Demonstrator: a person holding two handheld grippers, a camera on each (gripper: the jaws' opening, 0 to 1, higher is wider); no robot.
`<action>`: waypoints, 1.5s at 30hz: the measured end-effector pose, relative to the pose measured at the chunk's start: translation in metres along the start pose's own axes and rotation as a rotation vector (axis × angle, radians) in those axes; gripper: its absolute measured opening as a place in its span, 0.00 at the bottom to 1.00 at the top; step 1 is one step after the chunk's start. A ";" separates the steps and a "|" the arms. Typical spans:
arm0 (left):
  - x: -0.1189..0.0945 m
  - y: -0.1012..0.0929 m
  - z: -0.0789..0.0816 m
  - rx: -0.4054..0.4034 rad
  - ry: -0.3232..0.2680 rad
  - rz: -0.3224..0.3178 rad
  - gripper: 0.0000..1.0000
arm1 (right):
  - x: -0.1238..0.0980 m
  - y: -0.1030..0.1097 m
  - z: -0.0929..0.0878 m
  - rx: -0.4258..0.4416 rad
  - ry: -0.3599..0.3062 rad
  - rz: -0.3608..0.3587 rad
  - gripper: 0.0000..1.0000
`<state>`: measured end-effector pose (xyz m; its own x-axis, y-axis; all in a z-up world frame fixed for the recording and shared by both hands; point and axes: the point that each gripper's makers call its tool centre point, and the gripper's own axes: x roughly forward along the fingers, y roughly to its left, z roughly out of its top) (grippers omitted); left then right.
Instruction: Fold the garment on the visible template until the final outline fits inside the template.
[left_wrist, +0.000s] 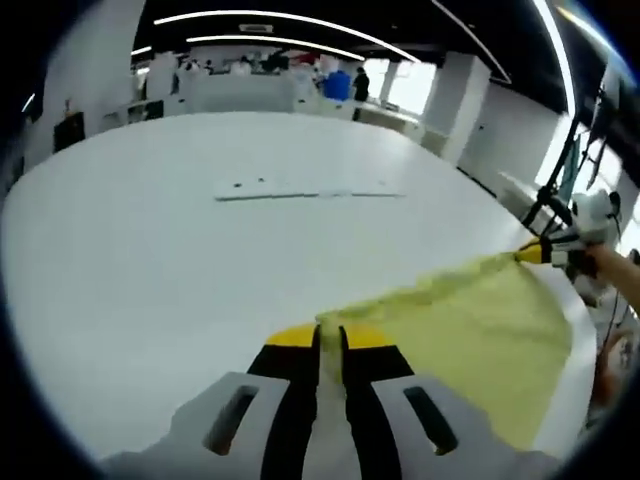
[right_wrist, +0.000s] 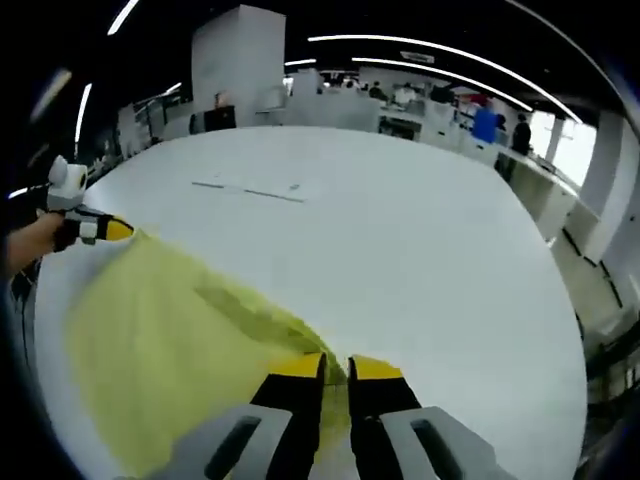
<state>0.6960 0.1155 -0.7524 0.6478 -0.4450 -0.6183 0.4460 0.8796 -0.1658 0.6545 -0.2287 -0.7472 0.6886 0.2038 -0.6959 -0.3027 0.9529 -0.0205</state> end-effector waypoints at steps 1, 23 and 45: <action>-0.001 -0.001 0.000 0.003 -0.002 -0.004 0.10 | -0.002 0.000 0.000 0.015 0.000 0.000 0.14; -0.067 -0.052 -0.044 0.154 0.089 -0.213 0.38 | -0.059 0.044 -0.034 0.086 0.117 0.186 0.59; -0.108 -0.075 -0.107 0.040 0.170 -0.288 0.31 | -0.106 0.072 -0.104 0.099 0.196 0.246 0.41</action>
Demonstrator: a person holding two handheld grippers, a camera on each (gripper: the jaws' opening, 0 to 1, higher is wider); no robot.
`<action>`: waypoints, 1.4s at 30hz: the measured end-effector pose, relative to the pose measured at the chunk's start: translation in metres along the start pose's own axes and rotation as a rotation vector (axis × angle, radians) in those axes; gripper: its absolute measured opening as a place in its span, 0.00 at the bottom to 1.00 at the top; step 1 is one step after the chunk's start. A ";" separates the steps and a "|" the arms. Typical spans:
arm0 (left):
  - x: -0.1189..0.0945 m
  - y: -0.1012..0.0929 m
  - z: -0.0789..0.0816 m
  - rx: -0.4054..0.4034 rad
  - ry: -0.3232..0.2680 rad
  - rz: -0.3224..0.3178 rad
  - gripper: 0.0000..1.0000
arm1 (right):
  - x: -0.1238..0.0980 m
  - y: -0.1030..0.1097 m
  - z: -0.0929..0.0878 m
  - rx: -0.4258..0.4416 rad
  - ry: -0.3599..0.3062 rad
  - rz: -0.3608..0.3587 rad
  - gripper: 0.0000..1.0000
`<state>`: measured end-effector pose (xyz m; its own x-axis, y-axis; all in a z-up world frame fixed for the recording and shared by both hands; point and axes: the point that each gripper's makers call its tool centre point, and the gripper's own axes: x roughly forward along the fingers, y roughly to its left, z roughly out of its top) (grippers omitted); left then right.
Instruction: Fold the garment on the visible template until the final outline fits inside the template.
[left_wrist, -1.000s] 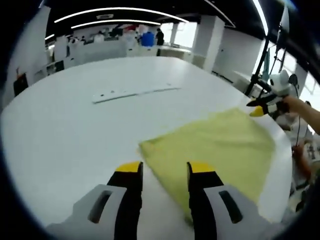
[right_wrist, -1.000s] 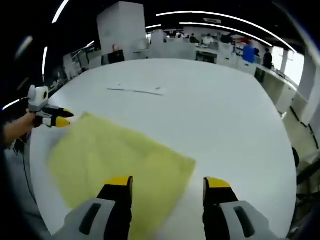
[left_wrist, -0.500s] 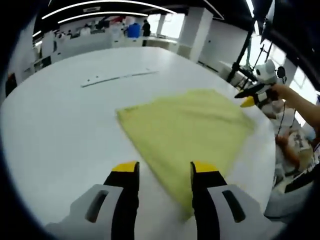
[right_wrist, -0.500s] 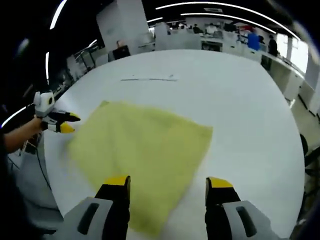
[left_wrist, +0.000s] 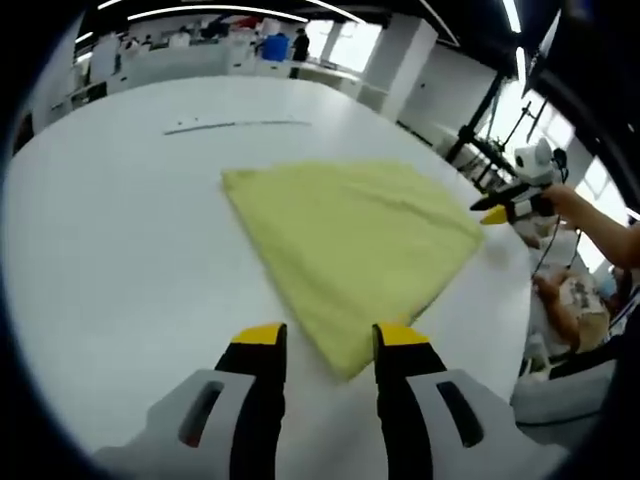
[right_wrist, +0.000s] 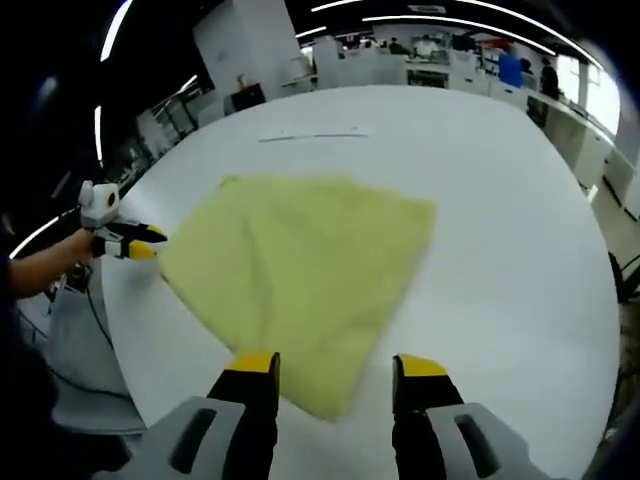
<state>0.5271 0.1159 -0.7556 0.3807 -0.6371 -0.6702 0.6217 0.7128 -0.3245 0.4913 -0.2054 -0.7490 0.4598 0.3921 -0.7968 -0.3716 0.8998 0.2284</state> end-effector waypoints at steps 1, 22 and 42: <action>0.000 -0.001 -0.001 -0.009 -0.003 -0.006 0.29 | 0.000 0.002 -0.003 0.008 0.003 0.004 0.39; -0.003 -0.011 -0.022 -0.121 0.039 -0.049 0.01 | -0.003 0.003 -0.026 0.156 -0.016 0.041 0.00; -0.019 -0.016 -0.034 -0.086 0.018 -0.006 0.00 | -0.012 0.006 -0.030 0.079 -0.064 0.015 0.00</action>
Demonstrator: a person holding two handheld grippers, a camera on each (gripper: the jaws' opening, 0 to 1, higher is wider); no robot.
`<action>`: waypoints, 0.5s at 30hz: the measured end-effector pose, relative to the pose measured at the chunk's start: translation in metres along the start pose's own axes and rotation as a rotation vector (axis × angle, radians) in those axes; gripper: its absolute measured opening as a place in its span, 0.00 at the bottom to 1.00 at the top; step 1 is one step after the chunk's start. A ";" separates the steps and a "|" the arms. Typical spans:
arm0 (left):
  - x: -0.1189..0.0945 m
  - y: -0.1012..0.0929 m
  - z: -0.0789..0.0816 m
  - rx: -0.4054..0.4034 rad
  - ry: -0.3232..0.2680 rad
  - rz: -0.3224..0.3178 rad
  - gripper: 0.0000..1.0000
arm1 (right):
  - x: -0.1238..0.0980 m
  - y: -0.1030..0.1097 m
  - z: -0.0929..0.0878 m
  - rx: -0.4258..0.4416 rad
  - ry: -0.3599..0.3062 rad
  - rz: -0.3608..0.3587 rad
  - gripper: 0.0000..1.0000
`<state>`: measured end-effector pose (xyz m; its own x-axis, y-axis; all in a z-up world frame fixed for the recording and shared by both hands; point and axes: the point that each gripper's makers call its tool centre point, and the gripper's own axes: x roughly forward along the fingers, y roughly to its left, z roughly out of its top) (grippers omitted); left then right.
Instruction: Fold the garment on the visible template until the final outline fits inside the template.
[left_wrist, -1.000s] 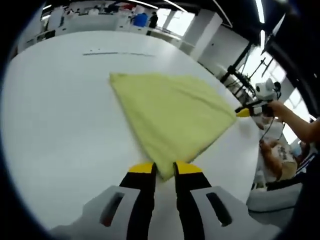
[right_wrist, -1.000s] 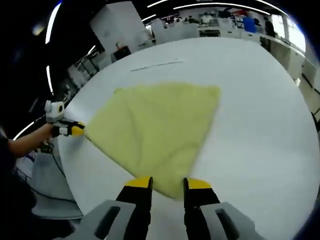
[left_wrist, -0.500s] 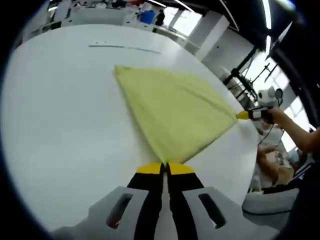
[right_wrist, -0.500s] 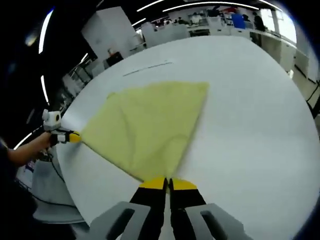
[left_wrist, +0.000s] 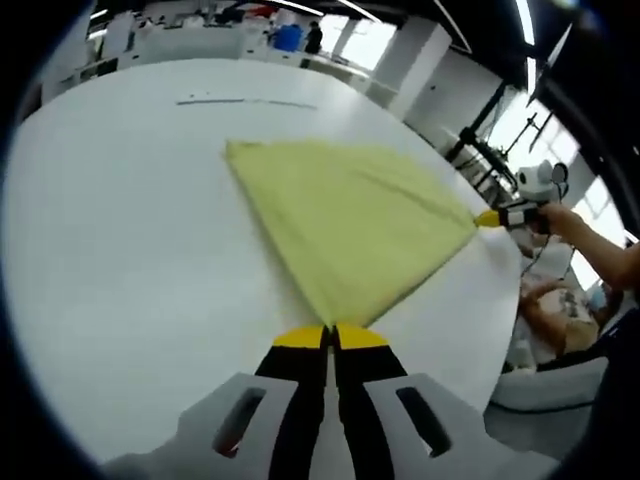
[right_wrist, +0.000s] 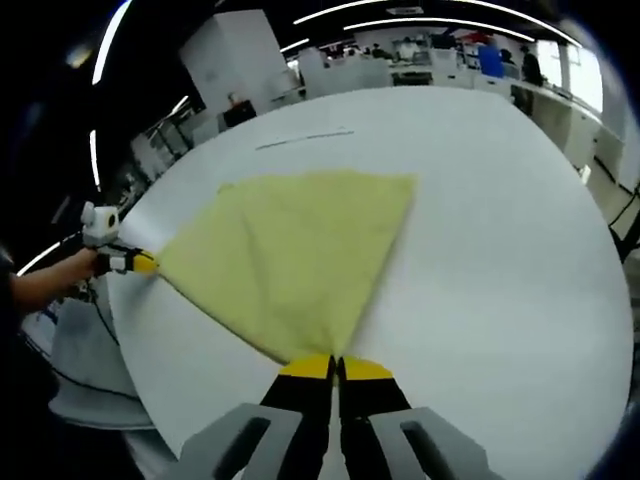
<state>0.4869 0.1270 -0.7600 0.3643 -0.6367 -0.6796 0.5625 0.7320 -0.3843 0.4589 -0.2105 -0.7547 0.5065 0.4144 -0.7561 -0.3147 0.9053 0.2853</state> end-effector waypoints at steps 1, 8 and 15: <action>-0.001 0.000 -0.001 -0.005 -0.005 0.000 0.00 | 0.000 0.001 -0.001 0.000 0.000 0.004 0.00; -0.006 0.000 -0.007 -0.063 -0.031 0.000 0.00 | -0.001 0.005 -0.005 -0.024 0.007 0.013 0.00; -0.007 0.000 -0.007 -0.072 -0.044 0.013 0.00 | -0.002 0.006 -0.006 -0.022 0.018 0.017 0.00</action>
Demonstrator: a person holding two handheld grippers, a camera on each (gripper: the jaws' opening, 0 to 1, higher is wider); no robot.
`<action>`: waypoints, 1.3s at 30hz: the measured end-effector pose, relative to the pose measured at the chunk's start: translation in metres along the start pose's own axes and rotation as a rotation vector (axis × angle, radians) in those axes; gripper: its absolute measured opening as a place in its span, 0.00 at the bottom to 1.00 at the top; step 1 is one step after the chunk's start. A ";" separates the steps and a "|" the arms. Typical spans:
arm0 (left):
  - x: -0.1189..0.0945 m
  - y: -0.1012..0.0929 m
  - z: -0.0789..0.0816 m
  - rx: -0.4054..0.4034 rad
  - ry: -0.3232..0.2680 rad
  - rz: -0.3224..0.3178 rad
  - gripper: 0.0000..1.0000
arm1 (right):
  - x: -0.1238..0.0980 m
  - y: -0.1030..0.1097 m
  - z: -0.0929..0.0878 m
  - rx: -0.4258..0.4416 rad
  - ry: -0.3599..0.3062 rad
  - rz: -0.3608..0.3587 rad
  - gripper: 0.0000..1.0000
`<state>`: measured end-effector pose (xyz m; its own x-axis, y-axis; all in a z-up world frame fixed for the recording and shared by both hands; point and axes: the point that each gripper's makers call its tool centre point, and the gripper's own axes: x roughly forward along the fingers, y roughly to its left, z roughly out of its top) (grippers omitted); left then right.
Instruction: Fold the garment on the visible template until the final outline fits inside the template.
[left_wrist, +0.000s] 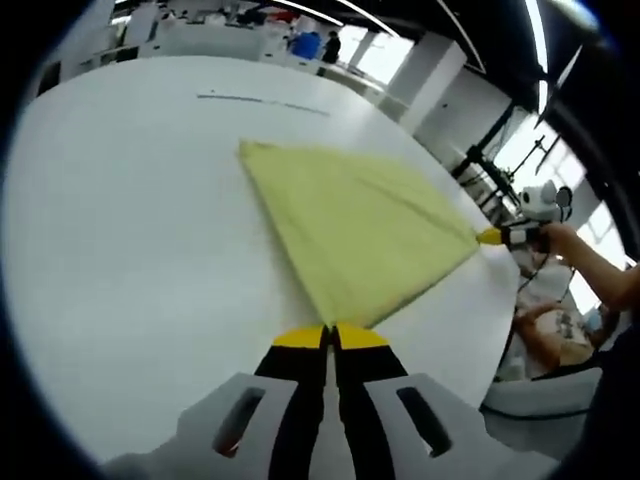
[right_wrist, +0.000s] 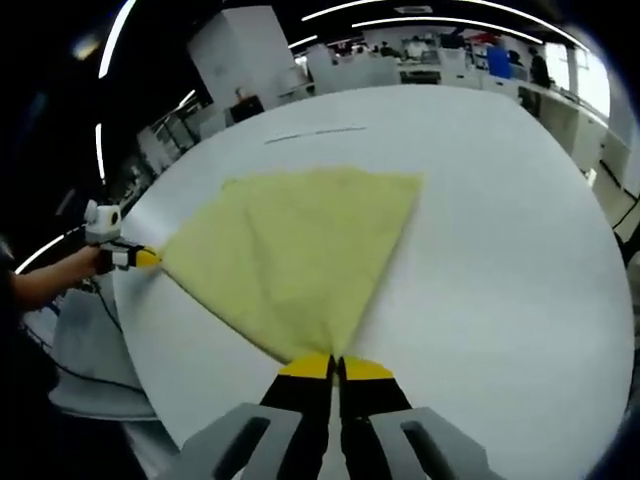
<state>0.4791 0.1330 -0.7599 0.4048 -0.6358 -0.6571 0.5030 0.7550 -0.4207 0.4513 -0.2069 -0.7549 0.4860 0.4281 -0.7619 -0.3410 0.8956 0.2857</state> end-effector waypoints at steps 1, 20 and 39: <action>-0.001 0.000 0.000 0.006 0.000 0.004 0.00 | 0.000 0.000 0.000 0.000 0.000 0.001 0.00; -0.026 -0.007 0.017 0.151 -0.064 0.058 0.52 | -0.019 0.034 0.019 -0.149 -0.087 0.026 0.67; -0.064 -0.042 0.048 0.263 -0.199 0.078 0.88 | -0.053 0.068 0.052 -0.181 -0.229 0.032 0.99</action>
<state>0.4684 0.1345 -0.6704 0.5783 -0.6160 -0.5349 0.6339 0.7520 -0.1806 0.4441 -0.1629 -0.6648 0.6347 0.4902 -0.5973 -0.4869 0.8540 0.1835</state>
